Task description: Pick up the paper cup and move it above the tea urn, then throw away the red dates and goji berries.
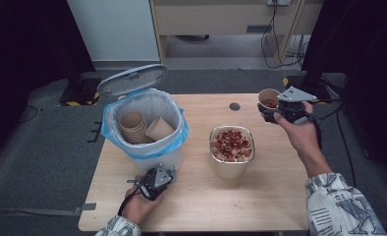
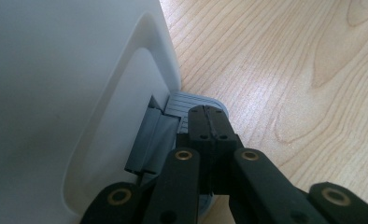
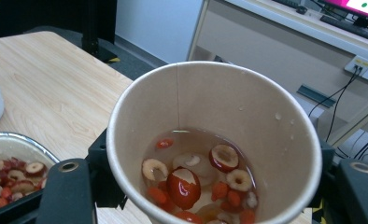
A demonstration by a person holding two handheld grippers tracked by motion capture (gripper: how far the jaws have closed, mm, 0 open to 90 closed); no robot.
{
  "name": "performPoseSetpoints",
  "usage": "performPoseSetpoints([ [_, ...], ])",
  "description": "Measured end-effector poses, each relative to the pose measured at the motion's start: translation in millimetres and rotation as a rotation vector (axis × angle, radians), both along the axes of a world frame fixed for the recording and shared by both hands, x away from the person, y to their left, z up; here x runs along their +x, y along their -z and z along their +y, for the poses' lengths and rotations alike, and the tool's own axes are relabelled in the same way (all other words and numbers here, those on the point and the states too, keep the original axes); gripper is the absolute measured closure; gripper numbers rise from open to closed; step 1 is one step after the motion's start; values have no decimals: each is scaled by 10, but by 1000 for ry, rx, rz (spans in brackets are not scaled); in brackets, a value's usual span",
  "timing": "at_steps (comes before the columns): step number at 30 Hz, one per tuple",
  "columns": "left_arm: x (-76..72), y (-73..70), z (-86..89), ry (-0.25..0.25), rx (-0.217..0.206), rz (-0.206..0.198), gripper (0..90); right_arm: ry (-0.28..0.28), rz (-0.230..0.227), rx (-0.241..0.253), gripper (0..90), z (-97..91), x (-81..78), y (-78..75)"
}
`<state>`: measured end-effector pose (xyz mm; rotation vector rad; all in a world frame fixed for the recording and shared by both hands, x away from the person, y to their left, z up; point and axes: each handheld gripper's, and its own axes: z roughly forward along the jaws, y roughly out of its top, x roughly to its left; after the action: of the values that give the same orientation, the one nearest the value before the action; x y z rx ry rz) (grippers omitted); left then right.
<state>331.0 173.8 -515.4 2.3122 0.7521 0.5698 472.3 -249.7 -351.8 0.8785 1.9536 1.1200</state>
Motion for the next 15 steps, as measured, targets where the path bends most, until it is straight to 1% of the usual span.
performPoseSetpoints([
  [3,0,0,0,0,-1,0,898,-6,-4,-3,304,28,8,-19],
  [8,-1,3,-2,-2,-5,-1,898,-38,-30,-24,303,167,34,-92],
  [10,-1,3,-3,-2,-5,-1,898,-50,-35,-24,303,219,41,-111],
  [15,0,2,0,-1,-4,-3,898,-59,-47,-37,303,274,61,-137],
])
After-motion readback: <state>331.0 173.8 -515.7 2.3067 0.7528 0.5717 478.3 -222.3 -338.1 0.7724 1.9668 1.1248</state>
